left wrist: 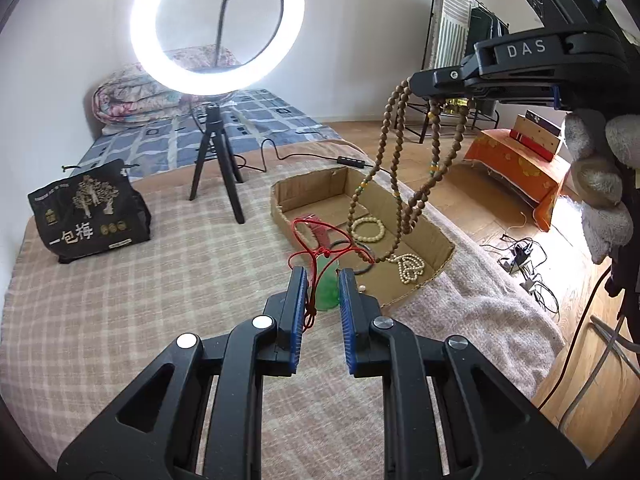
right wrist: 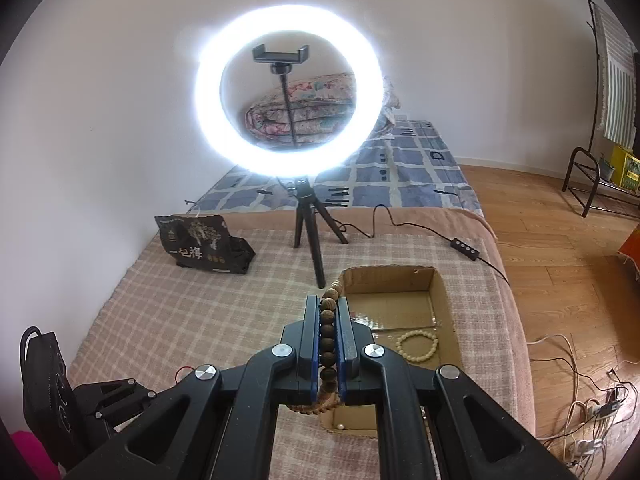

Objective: Organize jewelry
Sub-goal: 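Lift the wooden beads and green pendant with both tools and carry them over the box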

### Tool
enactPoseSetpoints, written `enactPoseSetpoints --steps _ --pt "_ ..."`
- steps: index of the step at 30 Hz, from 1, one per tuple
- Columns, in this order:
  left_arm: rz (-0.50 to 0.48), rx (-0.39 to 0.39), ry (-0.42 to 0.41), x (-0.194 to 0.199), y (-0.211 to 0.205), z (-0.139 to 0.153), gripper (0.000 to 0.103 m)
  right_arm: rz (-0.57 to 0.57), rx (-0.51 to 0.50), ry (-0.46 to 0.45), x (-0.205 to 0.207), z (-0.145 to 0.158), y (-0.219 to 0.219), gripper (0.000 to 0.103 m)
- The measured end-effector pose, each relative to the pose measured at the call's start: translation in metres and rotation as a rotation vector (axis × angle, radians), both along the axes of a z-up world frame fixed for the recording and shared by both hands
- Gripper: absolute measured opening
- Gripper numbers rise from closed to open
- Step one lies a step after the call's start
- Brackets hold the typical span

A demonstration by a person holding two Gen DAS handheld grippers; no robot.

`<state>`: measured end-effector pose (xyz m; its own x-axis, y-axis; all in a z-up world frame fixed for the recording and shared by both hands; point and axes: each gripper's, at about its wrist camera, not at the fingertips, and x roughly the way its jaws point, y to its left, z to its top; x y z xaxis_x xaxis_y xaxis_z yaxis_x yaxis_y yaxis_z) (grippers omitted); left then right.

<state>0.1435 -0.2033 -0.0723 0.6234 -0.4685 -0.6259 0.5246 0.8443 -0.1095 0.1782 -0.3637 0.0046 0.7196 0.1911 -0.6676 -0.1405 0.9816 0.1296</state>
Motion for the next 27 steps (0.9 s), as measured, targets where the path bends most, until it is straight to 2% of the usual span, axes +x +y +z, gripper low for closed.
enactPoseSetpoints --steps 15,27 --pt "-0.059 0.01 0.014 0.023 -0.054 -0.016 0.015 -0.054 0.009 0.015 0.035 -0.017 -0.045 0.004" --pt "-0.084 0.013 0.027 0.045 -0.079 -0.03 0.015 -0.072 0.003 0.026 0.071 -0.031 -0.057 0.004"
